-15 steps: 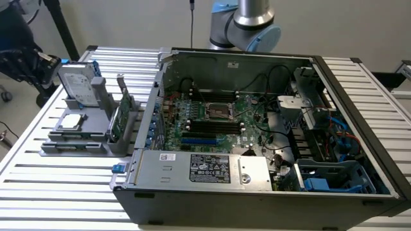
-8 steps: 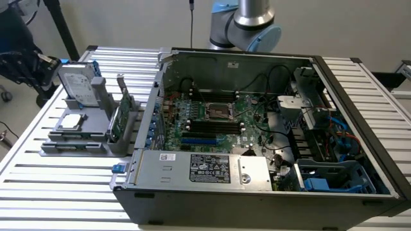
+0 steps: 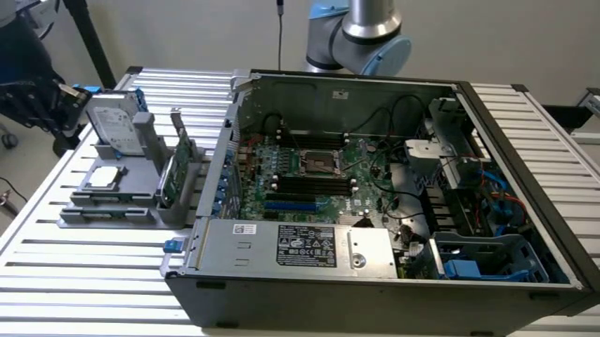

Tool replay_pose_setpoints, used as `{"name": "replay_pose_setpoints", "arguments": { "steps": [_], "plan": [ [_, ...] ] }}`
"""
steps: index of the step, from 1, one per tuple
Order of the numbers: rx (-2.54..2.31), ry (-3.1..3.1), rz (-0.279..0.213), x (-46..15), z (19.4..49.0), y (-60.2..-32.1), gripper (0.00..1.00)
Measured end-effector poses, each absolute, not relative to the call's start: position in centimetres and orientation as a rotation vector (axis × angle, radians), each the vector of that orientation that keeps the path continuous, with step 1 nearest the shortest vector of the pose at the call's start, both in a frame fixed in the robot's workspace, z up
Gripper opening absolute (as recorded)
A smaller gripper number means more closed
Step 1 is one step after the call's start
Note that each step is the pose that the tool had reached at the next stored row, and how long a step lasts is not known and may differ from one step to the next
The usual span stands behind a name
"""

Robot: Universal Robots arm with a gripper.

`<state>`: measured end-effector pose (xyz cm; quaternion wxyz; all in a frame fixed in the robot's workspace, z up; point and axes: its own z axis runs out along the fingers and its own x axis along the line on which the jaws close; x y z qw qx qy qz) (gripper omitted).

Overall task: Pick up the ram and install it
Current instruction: 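Reach for the ram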

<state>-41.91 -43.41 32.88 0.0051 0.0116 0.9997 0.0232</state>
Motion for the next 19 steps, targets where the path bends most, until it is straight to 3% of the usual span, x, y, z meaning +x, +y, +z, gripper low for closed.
{"name": "replay_pose_setpoints", "arguments": {
  "steps": [19],
  "plan": [
    [0.013,3.139,0.076,-40.9,31.3,-45.8,0.11]
  ]
}}
